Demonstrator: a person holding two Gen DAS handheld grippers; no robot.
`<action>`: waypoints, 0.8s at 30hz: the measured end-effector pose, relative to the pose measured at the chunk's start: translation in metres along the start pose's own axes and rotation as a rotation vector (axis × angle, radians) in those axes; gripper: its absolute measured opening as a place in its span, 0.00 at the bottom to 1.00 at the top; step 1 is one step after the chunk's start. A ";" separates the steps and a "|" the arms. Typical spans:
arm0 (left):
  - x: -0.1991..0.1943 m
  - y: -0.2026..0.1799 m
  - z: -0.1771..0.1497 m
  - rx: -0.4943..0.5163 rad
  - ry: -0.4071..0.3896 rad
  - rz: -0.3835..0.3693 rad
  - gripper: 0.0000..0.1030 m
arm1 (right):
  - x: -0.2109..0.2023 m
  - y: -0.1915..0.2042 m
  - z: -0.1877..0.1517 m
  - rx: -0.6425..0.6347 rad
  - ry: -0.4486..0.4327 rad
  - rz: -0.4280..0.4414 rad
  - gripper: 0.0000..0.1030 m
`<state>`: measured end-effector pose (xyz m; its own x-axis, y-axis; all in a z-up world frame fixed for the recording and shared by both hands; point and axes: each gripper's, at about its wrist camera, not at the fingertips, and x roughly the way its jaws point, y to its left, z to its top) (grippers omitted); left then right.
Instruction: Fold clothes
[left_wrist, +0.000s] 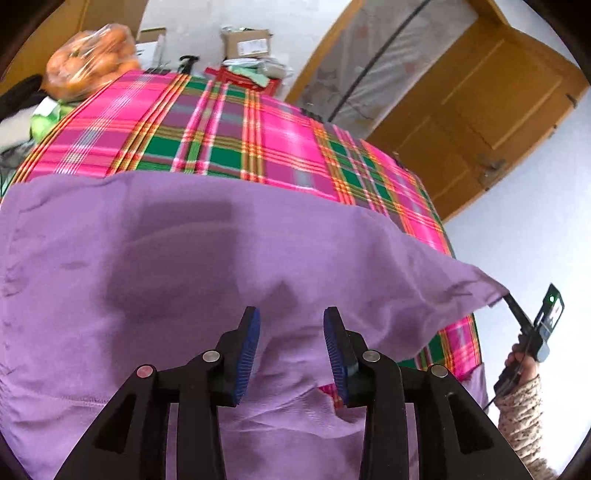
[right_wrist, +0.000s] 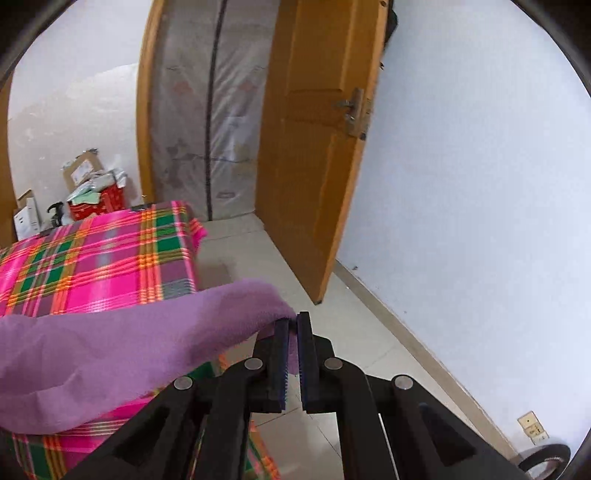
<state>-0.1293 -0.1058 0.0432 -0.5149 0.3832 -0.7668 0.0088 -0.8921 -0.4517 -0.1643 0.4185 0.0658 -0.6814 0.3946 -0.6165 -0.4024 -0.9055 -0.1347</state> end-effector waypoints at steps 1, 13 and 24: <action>0.002 0.001 -0.001 -0.004 0.004 0.004 0.36 | 0.003 -0.004 -0.001 0.007 0.004 -0.007 0.04; 0.018 -0.004 -0.002 0.000 0.050 0.007 0.36 | 0.010 -0.028 -0.026 0.052 0.031 -0.064 0.04; 0.035 -0.041 -0.008 0.154 0.121 0.006 0.36 | 0.013 -0.035 -0.041 0.010 0.130 -0.095 0.04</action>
<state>-0.1405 -0.0540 0.0308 -0.4082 0.3953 -0.8229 -0.1240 -0.9170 -0.3791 -0.1335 0.4489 0.0306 -0.5554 0.4545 -0.6964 -0.4680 -0.8630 -0.1900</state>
